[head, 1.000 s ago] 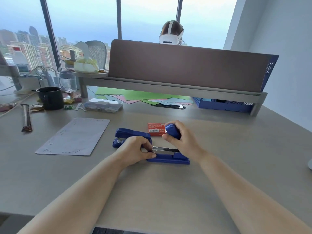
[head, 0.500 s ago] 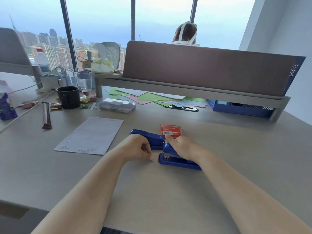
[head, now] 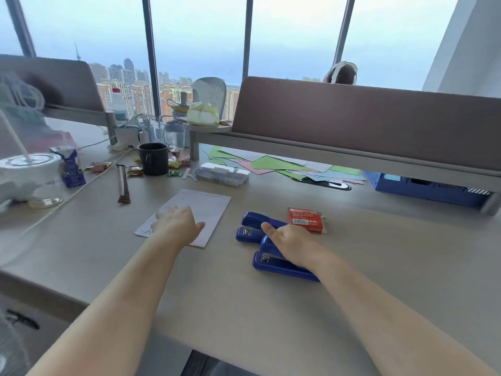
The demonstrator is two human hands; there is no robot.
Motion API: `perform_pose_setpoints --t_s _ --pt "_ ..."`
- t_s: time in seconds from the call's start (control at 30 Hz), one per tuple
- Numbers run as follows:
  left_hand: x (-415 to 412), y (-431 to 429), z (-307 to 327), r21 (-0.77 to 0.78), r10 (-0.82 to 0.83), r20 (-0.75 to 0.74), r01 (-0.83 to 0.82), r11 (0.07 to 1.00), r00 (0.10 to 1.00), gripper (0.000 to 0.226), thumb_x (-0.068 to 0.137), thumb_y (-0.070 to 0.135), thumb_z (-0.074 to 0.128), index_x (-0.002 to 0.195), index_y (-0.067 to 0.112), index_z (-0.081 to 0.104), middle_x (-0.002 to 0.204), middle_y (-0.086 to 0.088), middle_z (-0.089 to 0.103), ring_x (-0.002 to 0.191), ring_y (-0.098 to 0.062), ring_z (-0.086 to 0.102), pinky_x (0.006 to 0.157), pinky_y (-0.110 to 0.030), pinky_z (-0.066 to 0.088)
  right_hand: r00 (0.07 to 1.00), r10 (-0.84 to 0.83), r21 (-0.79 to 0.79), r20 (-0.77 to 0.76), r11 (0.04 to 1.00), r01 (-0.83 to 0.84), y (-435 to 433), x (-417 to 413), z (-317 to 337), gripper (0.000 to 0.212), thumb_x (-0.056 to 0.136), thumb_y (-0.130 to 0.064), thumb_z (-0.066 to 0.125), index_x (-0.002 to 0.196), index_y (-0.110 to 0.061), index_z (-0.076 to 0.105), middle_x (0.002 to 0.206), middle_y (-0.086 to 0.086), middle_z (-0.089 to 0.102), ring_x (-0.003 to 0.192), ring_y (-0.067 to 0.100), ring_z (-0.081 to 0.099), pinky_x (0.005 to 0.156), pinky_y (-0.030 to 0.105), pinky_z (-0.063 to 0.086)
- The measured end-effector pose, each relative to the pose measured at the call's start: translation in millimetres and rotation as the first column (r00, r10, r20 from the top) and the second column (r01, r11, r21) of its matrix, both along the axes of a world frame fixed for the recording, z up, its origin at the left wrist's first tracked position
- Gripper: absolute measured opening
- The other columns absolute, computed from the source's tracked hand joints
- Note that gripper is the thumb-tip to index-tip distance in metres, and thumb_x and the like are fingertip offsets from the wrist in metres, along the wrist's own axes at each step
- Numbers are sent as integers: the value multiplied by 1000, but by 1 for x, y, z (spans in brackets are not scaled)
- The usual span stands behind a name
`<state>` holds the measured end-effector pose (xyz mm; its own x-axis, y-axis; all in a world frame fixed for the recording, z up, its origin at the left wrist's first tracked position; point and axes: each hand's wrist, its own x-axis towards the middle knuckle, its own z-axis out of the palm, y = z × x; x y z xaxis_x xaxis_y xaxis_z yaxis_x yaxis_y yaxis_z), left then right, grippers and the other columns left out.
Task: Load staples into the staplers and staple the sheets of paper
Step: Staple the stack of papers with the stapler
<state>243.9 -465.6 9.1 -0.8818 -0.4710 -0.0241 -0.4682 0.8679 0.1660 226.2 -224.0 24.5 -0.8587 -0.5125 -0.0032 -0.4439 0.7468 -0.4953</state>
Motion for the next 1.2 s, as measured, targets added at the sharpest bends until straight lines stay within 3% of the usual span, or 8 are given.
perform_pose_setpoints --t_s 0.1,0.23,0.5,0.63,0.73,0.87,0.97,1.2 --pt "3 -28 -4 92 162 86 -169 981 983 80 79 62 47 138 10 31 138 -14 41 126 -37 35 103 -53 36 999 11 -1 -30 1000 -11 -17 -1 0 58 93 -54 21 48 -21 36 54 -2 39 54 13 38 56 29 29" --pt "12 -41 -13 97 176 117 -187 977 977 95 67 75 44 137 12 33 134 -12 48 123 -34 40 101 -48 39 997 35 -19 -74 999 -36 -38 -2 -2 55 93 -53 23 50 -21 35 54 -4 39 55 10 38 70 33 33" --pt "37 -41 -1 68 203 20 -204 977 979 94 66 71 60 133 10 37 133 -16 44 126 -33 37 101 -41 39 989 96 -40 -111 994 -101 -65 -1 -5 57 92 -55 24 49 -19 33 50 -2 38 50 12 38 51 27 29" --pt "46 -35 -5 3 96 3 -96 995 995 67 79 63 49 132 23 45 140 -13 38 129 -33 29 104 -43 35 989 99 -54 -110 993 -106 -71 0 -7 56 91 -56 25 50 -19 32 51 -2 38 50 13 38 52 28 30" --pt "51 -33 -9 -57 -148 -138 141 988 979 36 91 42 46 122 28 57 150 -1 35 140 -24 23 112 -40 24 990 92 -57 -110 993 -99 -74 1 -8 56 91 -57 24 52 -18 35 53 -1 41 52 13 40 53 28 32" --pt "58 -31 -6 59 -254 -89 260 964 963 48 90 48 45 132 24 48 147 4 41 134 -16 38 109 -30 30 991 82 -58 -109 994 -89 -77 1 -9 57 90 -58 25 54 -16 38 54 0 43 53 15 41 52 29 32" --pt "60 -35 2 -65 -292 56 295 953 955 62 81 61 51 134 29 45 146 2 42 133 -18 40 108 -33 35 990 85 -60 -109 994 -92 -79 2 -10 57 90 -59 25 54 -16 38 55 1 42 53 15 41 52 29 31" --pt "58 -28 -4 -400 -339 76 340 851 938 44 91 52 37 122 25 54 124 -3 60 113 -23 57 81 -28 43 991 70 -64 -113 995 -78 -82 3 -10 57 90 -59 27 53 -16 35 54 1 41 52 15 39 51 30 31"
